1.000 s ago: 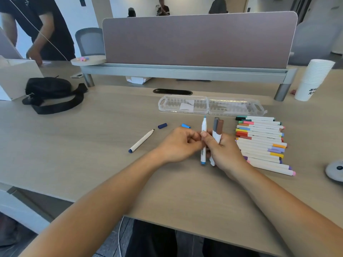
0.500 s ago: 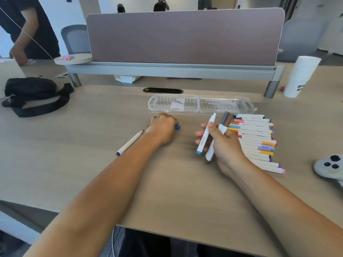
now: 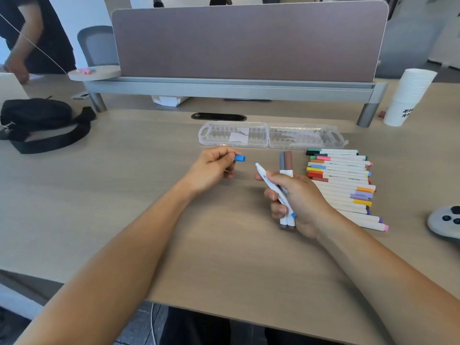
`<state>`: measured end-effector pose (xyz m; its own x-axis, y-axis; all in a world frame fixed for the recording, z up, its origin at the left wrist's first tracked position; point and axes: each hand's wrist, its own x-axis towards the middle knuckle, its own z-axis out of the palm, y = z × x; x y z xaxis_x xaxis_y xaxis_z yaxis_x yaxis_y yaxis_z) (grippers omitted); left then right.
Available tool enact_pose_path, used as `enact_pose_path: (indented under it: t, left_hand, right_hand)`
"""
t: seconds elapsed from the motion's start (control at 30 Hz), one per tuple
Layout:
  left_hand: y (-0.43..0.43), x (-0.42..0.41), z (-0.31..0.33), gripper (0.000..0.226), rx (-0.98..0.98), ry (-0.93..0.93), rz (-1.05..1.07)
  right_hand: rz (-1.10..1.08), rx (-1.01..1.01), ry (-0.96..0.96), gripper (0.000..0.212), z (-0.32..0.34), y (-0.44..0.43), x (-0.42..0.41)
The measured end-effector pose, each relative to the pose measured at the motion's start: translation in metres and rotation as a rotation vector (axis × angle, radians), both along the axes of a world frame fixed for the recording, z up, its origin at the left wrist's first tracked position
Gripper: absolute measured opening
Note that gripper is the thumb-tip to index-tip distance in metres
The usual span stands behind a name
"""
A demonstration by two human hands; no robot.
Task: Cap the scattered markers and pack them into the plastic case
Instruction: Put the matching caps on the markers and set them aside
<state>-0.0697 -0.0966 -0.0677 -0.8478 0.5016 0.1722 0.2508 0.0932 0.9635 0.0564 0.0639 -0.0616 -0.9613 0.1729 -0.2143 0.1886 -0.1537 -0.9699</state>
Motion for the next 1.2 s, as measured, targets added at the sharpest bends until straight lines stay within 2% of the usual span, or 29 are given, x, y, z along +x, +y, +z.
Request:
enact_pose_path:
  t: [0.43, 0.53, 0.67, 0.77, 1.1, 1.2]
  left_hand:
    - [-0.001, 0.010, 0.000, 0.026, -0.054, 0.085, -0.194]
    - [-0.001, 0.011, 0.002, 0.007, 0.081, -0.017, -0.214]
    - [0.002, 0.015, 0.000, 0.008, 0.222, -0.201, -0.267]
    - [0.005, 0.019, 0.002, 0.008, 0.242, -0.210, -0.295]
    - [0.004, 0.035, 0.018, 0.021, 0.141, -0.130, -0.299]
    - [-0.008, 0.035, 0.022, 0.018, 0.015, -0.097, -0.272]
  right_hand:
    - [0.106, 0.077, -0.012, 0.026, -0.001, -0.001, 0.002]
    - [0.114, 0.117, -0.001, 0.025, -0.001, -0.002, 0.003]
    - [0.108, 0.181, 0.082, 0.024, -0.001, -0.004, 0.005]
    - [0.095, 0.214, 0.153, 0.027, -0.001, -0.007, 0.007]
    - [0.114, 0.297, 0.267, 0.028, -0.001, -0.011, 0.007]
    - [0.152, 0.391, 0.270, 0.028, -0.005, -0.011, 0.003]
